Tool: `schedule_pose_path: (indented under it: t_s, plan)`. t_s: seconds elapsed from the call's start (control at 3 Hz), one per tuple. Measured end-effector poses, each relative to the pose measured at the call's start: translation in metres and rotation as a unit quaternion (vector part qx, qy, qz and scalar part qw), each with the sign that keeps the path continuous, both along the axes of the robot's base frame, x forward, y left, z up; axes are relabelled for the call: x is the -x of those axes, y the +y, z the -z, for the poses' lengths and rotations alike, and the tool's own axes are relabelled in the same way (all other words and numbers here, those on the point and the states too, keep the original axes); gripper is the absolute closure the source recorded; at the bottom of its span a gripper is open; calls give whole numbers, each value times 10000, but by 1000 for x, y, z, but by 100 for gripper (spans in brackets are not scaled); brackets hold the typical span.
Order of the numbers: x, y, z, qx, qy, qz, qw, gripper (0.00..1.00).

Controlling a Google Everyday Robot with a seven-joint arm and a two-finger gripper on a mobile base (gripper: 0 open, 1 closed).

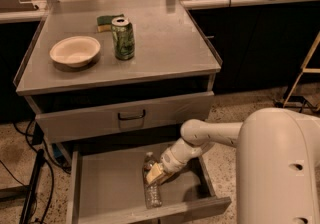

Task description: Place water bottle into middle drawer

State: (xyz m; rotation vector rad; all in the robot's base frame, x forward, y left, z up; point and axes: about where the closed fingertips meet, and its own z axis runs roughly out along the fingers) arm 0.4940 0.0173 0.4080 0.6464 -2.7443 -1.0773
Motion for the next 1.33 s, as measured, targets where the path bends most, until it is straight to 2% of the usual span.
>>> schedule_pose_path:
  t_s: [1.0, 1.33]
  plan:
    - [6, 5, 43, 120, 355, -61, 9993, 100]
    - [6, 5, 44, 122, 364, -63, 9992, 82]
